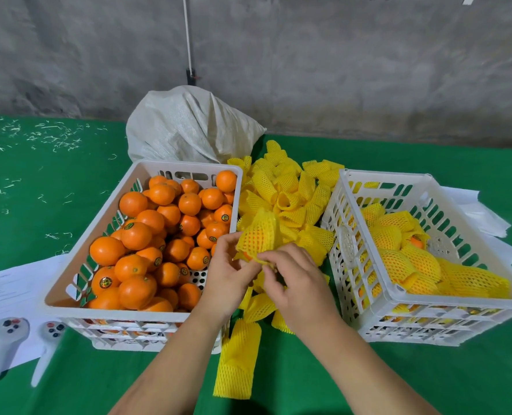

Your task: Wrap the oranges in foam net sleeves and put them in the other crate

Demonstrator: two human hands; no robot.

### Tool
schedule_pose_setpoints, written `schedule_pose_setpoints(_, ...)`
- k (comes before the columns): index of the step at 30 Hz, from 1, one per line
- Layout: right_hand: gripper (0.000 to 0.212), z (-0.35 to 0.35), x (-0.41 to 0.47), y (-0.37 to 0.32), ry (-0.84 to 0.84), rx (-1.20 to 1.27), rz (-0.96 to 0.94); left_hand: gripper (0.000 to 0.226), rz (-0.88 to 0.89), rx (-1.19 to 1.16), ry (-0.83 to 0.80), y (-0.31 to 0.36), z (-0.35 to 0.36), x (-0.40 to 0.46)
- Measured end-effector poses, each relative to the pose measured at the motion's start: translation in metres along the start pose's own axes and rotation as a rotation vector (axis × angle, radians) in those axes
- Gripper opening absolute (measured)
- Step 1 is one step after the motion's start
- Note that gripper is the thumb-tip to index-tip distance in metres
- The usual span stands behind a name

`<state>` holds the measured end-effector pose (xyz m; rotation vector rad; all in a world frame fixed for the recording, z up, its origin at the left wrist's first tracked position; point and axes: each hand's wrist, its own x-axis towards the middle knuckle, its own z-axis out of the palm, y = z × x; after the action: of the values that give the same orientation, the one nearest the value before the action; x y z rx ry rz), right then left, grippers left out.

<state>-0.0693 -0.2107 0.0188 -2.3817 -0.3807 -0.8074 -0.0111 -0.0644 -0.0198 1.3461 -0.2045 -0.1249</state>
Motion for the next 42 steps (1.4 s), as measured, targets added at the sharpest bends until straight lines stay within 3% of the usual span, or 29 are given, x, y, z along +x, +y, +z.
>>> schedule_pose_setpoints(3,0.044,0.004,-0.004,0.000,-0.017,0.121,0.192,0.039,-0.014,0.052,0.020,0.000,0.001,0.002)
schedule_pose_setpoints(5,0.051,0.001,-0.001,0.005,-0.034,0.219,0.274,0.044,-0.013,0.057,-0.058,0.000,-0.002,0.001)
schedule_pose_setpoints(9,0.046,-0.002,0.009,0.010,0.008,0.210,0.205,0.063,0.001,0.073,-0.247,0.002,0.001,-0.003)
schedule_pose_setpoints(14,0.031,-0.007,0.012,0.012,0.125,0.178,0.178,0.050,0.025,0.089,-0.065,0.006,0.004,-0.004)
schedule_pose_setpoints(18,0.028,0.003,0.002,0.003,0.081,0.172,0.098,0.058,0.024,0.017,0.012,0.004,0.005,0.000)
schedule_pose_setpoints(23,0.056,0.009,0.001,0.006,-0.016,0.276,0.400,0.071,0.029,0.097,-0.018,0.003,0.002,0.000)
schedule_pose_setpoints(26,0.045,0.006,-0.001,0.011,-0.008,0.244,0.356,0.076,0.053,0.041,-0.006,0.002,0.002,0.000)
schedule_pose_setpoints(28,0.039,0.007,-0.005,0.012,-0.101,0.234,0.340,0.075,0.097,0.097,0.045,0.002,0.001,0.001)
schedule_pose_setpoints(31,0.031,0.002,-0.001,0.009,-0.097,0.503,0.588,0.080,0.122,0.182,0.060,0.000,0.001,0.002)
schedule_pose_setpoints(33,0.054,0.001,0.005,0.008,-0.052,0.702,0.742,0.083,0.120,0.205,0.013,-0.002,0.003,0.001)
schedule_pose_setpoints(36,0.090,0.010,0.010,0.002,-0.157,0.792,0.791,0.082,0.146,0.360,-0.086,-0.006,0.006,-0.003)
schedule_pose_setpoints(42,0.078,0.011,0.005,0.021,-0.052,0.729,0.838,0.084,0.161,0.513,-0.164,-0.003,0.008,-0.007)
